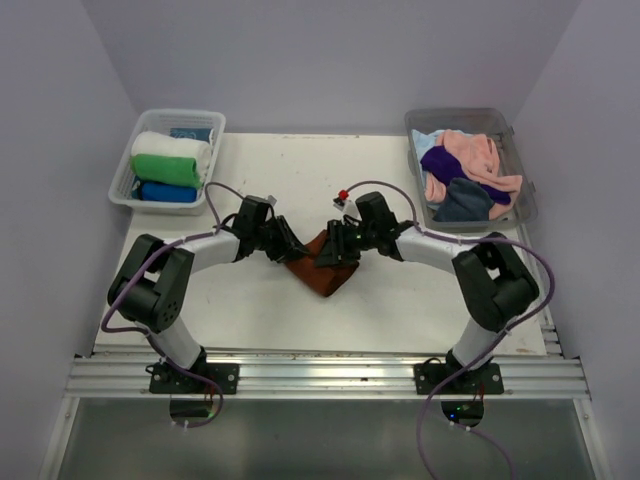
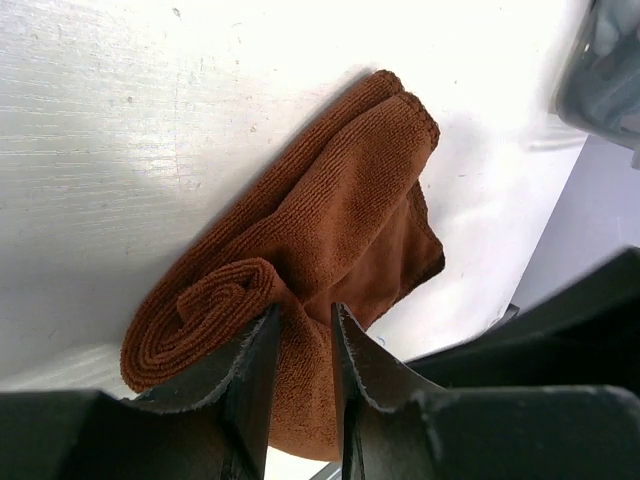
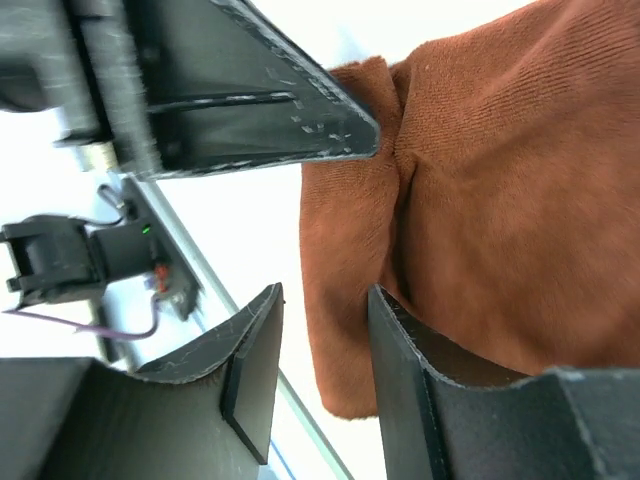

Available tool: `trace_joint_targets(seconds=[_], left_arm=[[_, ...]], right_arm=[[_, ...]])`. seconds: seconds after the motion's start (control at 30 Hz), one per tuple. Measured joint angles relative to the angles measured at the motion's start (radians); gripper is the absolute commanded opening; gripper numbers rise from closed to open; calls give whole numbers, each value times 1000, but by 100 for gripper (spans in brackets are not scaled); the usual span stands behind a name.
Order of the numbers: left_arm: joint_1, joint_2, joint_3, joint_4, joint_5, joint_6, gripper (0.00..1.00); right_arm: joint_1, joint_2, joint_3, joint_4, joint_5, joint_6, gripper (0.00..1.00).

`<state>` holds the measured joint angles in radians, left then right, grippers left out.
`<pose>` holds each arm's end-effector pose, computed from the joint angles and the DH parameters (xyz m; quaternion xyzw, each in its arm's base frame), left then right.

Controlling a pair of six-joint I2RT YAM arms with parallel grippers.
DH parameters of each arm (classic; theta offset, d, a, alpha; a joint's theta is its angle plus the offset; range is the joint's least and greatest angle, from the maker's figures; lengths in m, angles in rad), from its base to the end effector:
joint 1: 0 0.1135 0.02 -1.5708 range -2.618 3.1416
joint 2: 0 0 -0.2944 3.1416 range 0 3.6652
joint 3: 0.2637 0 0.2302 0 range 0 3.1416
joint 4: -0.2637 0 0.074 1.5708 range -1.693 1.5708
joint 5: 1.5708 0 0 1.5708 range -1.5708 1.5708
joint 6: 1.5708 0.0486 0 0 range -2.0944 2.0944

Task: Roll the towels
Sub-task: Roll the towel

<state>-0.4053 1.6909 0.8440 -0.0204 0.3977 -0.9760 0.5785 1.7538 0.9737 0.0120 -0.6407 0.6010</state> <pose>0.2906 -0.1452 0.1884 -0.1937 0.9022 -0.3581 0.1422 0.2814 0.2184 0.2108 -0.1132 0.8750 0.4471 0.1469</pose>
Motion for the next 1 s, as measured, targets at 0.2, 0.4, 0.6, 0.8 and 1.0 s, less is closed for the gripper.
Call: trace_joint_targets(seconds=[0.2, 0.4, 0.6, 0.8, 1.0], left_arm=[[0, 2, 2, -1, 0, 3, 31], [0, 5, 5, -2, 1, 5, 31], [0, 5, 5, -2, 2, 16, 30], [-1, 5, 10, -9, 3, 23, 31], [-1, 5, 15, -18, 3, 31, 30]], right_arm=[[39, -123, 10, -130, 155, -86, 39], [137, -128, 34, -220, 266, -152, 25], [154, -76, 36, -229, 339, -166, 18], [161, -39, 35, -229, 356, -169, 18], [190, -145, 36, -294, 444, -199, 40]])
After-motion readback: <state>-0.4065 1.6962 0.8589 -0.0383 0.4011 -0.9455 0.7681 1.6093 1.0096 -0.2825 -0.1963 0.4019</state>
